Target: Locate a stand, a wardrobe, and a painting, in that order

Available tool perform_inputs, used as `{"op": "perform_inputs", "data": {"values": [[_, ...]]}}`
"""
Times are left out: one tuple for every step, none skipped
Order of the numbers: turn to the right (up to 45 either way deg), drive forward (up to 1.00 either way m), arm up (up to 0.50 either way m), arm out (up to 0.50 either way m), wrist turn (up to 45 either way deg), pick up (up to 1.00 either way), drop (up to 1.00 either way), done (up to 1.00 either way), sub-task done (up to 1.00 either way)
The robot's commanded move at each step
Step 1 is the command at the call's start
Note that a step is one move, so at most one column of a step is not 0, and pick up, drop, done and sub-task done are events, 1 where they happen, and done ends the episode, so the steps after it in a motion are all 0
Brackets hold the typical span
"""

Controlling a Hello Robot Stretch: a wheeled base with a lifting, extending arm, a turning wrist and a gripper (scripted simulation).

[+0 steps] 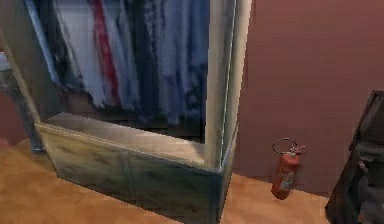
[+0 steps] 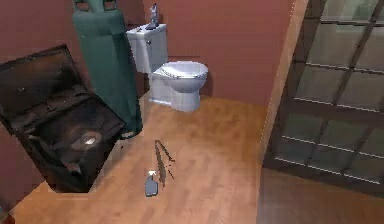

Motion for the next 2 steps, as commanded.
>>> {"op": "perform_inputs", "data": {"values": [[-15.0,0.00,0.00,0.00,0.0,0.00,0.00,0.00,0.00],[0.0,0.00,0.00,0.00,0.0,0.00,0.00,0.00,1.00]]}}
